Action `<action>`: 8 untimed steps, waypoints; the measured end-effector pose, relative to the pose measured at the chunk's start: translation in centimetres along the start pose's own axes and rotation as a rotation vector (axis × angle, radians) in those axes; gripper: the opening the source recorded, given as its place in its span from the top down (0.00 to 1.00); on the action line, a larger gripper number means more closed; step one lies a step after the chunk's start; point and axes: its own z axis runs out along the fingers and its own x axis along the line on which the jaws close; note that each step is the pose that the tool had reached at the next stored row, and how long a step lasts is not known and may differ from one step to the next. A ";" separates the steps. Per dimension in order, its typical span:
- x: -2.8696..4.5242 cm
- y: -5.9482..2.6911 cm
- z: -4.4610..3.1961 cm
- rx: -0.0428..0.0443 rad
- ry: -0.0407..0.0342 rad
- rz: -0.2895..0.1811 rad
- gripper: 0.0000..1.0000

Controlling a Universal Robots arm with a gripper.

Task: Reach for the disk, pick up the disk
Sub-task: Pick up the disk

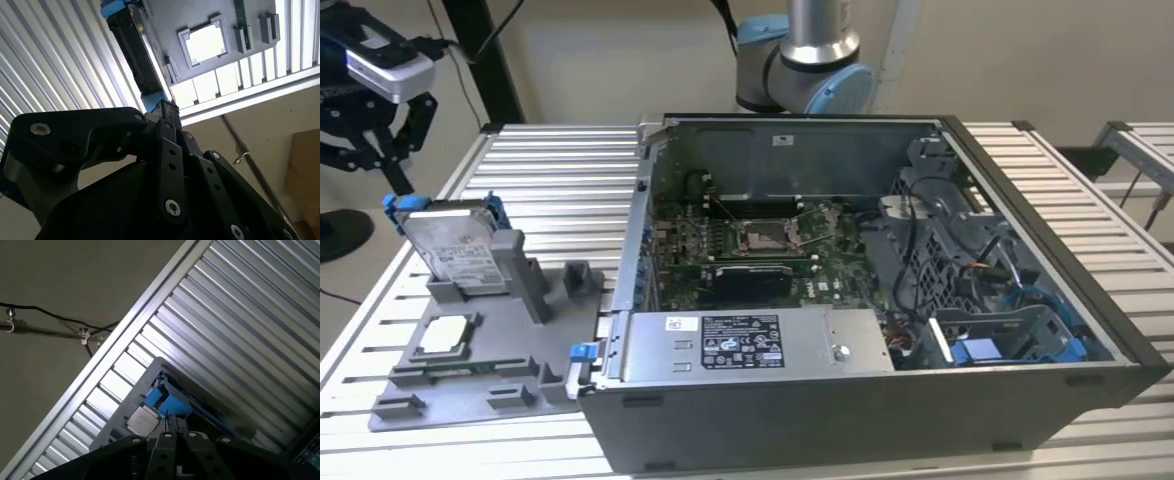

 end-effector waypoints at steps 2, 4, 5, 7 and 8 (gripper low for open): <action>0.00 0.00 0.00 0.0006 0.0000 -0.037 1.00; 0.01 0.00 0.00 0.0010 0.0004 -0.073 1.00; 0.00 0.00 0.00 0.0015 0.0002 -0.090 1.00; 0.00 0.00 0.00 0.0023 -0.0001 -0.128 1.00; 0.00 0.00 0.00 0.0025 0.0000 -0.146 1.00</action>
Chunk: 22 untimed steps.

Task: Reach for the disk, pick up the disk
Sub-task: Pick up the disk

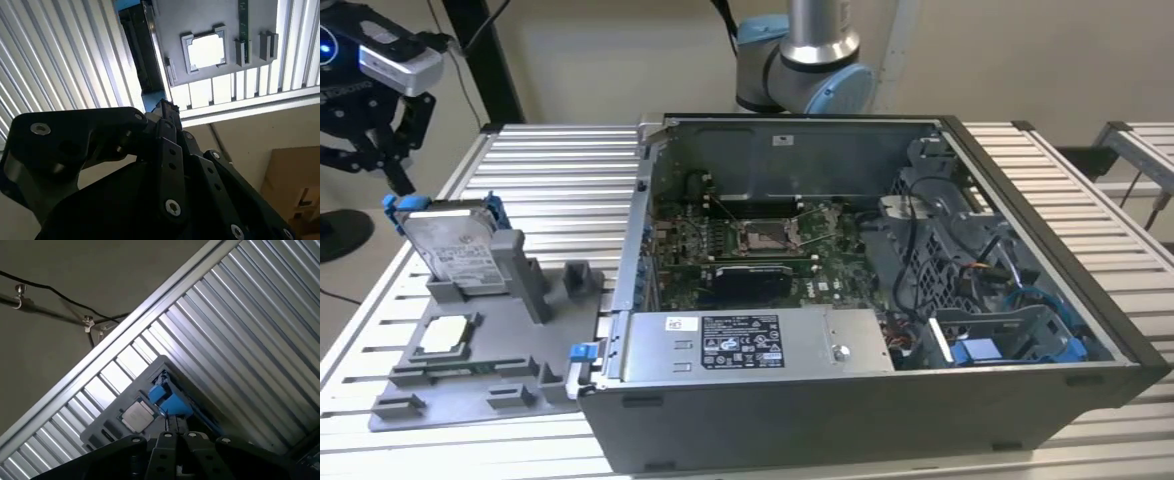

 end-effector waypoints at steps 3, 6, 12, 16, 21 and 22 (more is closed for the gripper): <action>0.01 0.00 0.00 0.0003 0.0005 -0.054 1.00; 0.00 0.00 0.00 0.0003 0.0013 -0.109 1.00; 0.00 0.00 0.00 0.0002 0.0031 -0.219 1.00; 0.00 0.00 0.00 -0.0001 0.0043 -0.290 1.00; 0.00 0.00 0.00 -0.0003 0.0058 -0.382 1.00; 0.00 0.00 0.00 -0.0004 0.0062 -0.401 1.00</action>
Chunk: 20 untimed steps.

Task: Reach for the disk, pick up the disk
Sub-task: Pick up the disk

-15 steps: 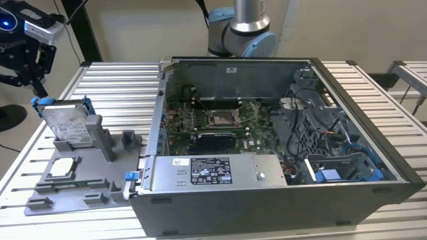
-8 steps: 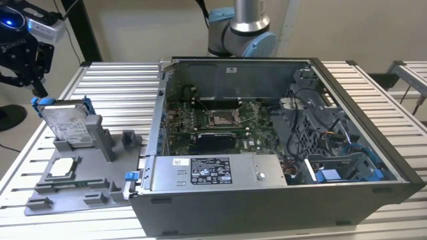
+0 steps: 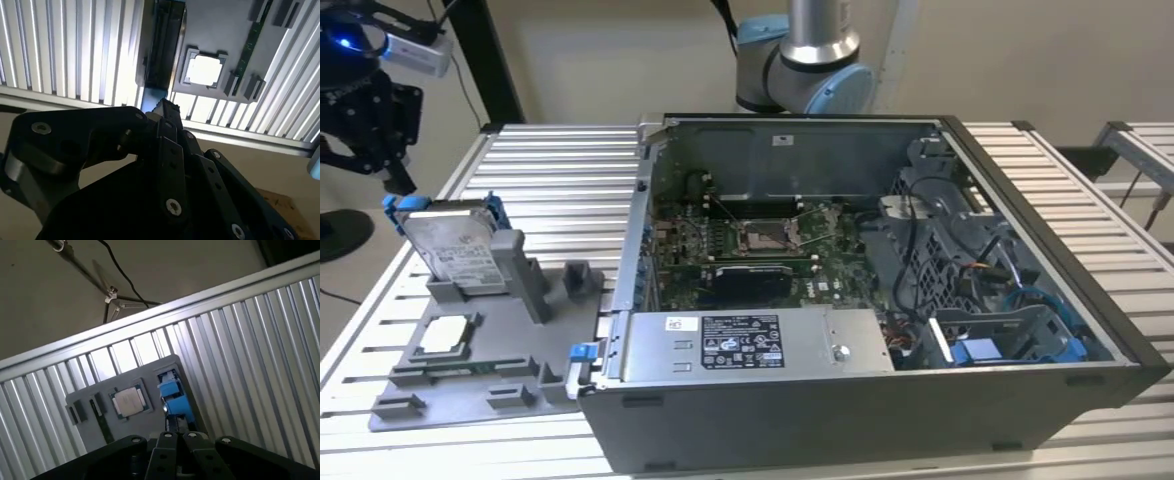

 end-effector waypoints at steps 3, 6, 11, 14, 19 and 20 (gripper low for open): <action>0.00 0.00 0.01 -0.0001 0.0009 -0.054 1.00; 0.00 0.00 0.01 -0.0003 0.0018 -0.108 1.00; 0.00 0.00 0.02 -0.0007 0.0033 -0.200 1.00; 0.00 0.00 0.02 -0.0009 0.0042 -0.254 1.00; 0.00 0.00 0.04 -0.0012 0.0057 -0.346 1.00; 0.00 0.00 0.04 -0.0013 0.0060 -0.363 1.00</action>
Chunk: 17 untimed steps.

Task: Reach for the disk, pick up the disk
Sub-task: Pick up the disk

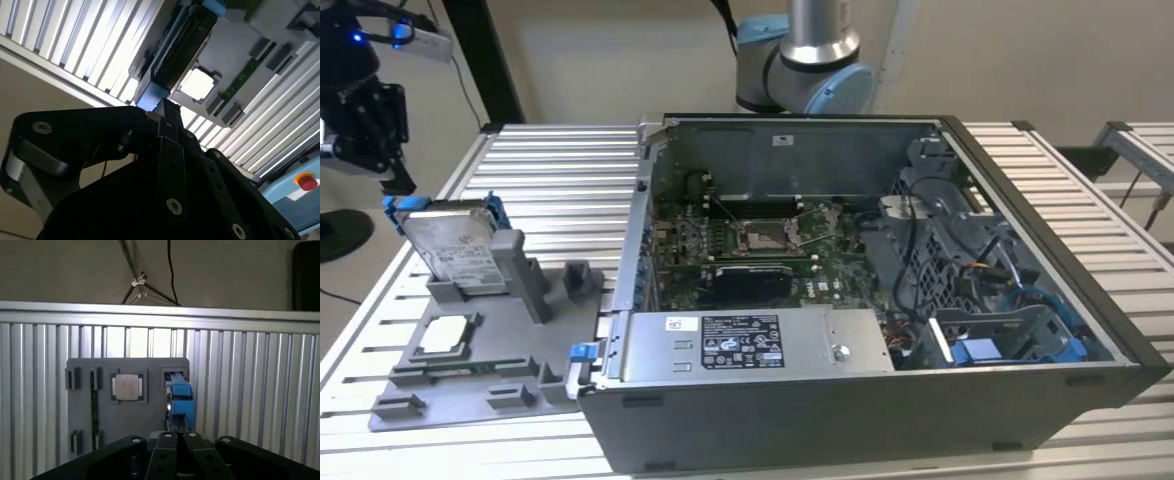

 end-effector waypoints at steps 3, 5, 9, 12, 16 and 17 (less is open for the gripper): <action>0.00 0.02 0.00 -0.0002 0.0007 -0.036 1.00; -0.01 0.13 0.01 -0.0003 0.0008 -0.037 1.00; -0.01 0.25 0.01 -0.0002 0.0007 -0.037 1.00; -0.01 0.26 0.04 0.0000 0.0005 -0.022 1.00; -0.01 0.26 0.06 -0.0001 0.0002 -0.002 1.00; -0.01 0.26 0.06 -0.0001 0.0001 -0.002 1.00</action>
